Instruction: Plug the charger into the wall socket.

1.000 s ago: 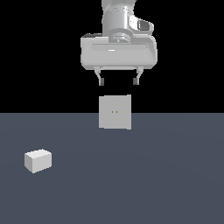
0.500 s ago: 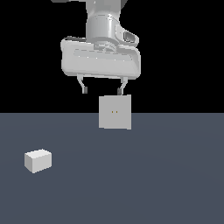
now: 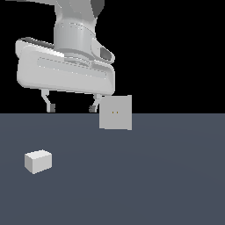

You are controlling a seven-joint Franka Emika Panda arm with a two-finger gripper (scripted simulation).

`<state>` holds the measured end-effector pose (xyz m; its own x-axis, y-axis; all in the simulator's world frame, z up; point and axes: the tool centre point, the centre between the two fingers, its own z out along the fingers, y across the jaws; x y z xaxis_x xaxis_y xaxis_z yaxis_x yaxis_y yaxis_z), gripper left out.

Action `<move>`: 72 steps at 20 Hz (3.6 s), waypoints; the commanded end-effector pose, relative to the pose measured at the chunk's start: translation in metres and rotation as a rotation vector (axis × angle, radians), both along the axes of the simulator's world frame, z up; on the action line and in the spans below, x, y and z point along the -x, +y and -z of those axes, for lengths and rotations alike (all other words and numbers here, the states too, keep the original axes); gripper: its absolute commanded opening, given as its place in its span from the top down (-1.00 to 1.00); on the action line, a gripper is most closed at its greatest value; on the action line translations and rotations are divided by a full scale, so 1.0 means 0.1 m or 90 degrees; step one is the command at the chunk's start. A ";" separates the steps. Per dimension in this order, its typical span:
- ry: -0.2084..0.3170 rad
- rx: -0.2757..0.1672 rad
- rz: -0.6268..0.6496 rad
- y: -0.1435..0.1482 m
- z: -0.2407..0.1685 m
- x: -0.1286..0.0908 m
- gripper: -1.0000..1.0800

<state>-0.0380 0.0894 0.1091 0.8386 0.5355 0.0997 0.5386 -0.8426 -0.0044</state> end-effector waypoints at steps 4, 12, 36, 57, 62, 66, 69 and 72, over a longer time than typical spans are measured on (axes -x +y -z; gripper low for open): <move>-0.009 -0.006 -0.110 0.26 0.22 0.25 -0.92; -0.015 -0.011 -0.203 0.44 0.42 0.50 -0.92; -0.016 -0.010 -0.222 0.46 0.95 0.57 -0.92; -0.017 -0.010 -0.191 0.43 0.93 0.51 1.00; -0.017 -0.010 -0.132 0.37 0.86 0.41 1.00; -0.018 -0.010 -0.063 0.29 0.78 0.30 1.00; -0.019 -0.009 0.001 0.20 0.70 0.21 1.00; -0.019 -0.009 0.070 0.09 0.62 0.13 1.00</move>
<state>-0.0550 0.1041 0.0430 0.8631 0.4874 0.1321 0.4919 -0.8707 -0.0011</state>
